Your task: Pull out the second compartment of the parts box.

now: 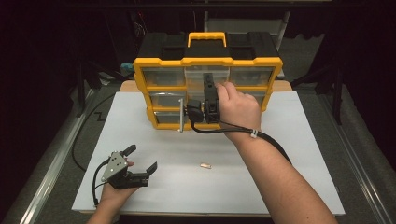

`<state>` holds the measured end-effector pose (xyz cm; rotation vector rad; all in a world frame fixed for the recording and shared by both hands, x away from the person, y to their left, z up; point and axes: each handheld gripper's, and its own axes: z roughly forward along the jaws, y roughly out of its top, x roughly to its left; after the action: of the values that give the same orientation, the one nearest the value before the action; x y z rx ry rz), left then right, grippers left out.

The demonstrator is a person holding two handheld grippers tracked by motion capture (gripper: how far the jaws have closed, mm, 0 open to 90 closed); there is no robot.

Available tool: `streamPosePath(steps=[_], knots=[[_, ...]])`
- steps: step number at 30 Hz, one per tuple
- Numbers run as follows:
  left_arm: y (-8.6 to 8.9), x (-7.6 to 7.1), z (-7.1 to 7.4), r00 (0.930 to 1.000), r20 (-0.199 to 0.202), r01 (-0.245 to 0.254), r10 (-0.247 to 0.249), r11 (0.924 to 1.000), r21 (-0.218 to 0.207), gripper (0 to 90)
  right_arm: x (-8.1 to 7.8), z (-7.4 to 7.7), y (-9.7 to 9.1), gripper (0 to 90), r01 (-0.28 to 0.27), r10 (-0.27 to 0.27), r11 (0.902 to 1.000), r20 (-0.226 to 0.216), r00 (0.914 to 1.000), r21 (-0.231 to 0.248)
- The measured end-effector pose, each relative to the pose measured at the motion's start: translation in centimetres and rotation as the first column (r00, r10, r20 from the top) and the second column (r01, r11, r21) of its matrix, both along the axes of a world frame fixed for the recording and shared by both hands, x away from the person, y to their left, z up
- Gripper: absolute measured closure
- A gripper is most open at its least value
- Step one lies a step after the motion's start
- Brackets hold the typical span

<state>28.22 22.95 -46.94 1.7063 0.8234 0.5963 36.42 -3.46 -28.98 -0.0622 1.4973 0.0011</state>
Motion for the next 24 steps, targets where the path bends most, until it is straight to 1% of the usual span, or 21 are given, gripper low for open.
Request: streamPosePath(steps=[2,3,11,13,14,15,18,21,23,24], knots=[[0.0,0.0,0.0,1.0000,-0.001,0.003,-0.003,1.0000,0.001,0.3,0.0,0.1,0.0,80.2,0.000,0.000,1.0000,-0.014,0.9999,0.009],[0.0,0.0,0.0,1.0000,0.000,0.003,-0.003,1.0000,0.000,0.3,0.0,0.2,-0.1,78.1,-0.001,0.002,1.0000,-0.021,0.9998,0.007],[0.0,0.0,0.0,1.0000,0.002,0.002,-0.002,1.0000,-0.002,0.3,-0.5,0.6,-0.1,58.0,-0.011,0.013,0.9996,-0.072,0.9973,0.027],[0.0,0.0,0.0,1.0000,0.001,0.007,-0.007,1.0000,0.002,0.3,-0.5,0.8,-0.1,48.6,-0.011,0.014,0.9995,-0.094,0.9955,0.029],[0.0,0.0,0.0,1.0000,0.001,0.007,-0.007,1.0000,0.002,0.3,-0.5,0.8,-0.1,43.2,-0.013,0.017,0.9992,-0.098,0.9951,0.039],[0.0,-0.1,0.0,1.0000,0.001,0.007,-0.007,1.0000,0.003,0.3,-0.6,0.9,0.0,40.6,-0.019,0.023,0.9989,-0.096,0.9951,0.043],[0.0,-0.1,0.0,1.0000,0.002,0.006,-0.006,1.0000,0.002,0.4,-0.6,1.1,0.1,29.2,-0.028,0.035,0.9972,-0.097,0.9947,0.070],[0.0,-0.1,0.0,1.0000,0.001,0.003,-0.003,1.0000,-0.005,0.3,-0.4,1.3,0.1,23.0,-0.017,0.024,0.9972,-0.098,0.9949,0.072],[0.0,-0.1,0.0,1.0000,0.001,0.004,-0.004,1.0000,-0.005,0.3,-0.2,1.4,0.0,21.8,-0.005,0.013,0.9974,-0.116,0.9932,0.072],[0.0,-0.1,0.0,1.0000,0.001,0.006,-0.006,1.0000,0.000,0.3,0.0,1.5,0.0,19.5,-0.001,0.010,0.9976,-0.121,0.9926,0.069]])
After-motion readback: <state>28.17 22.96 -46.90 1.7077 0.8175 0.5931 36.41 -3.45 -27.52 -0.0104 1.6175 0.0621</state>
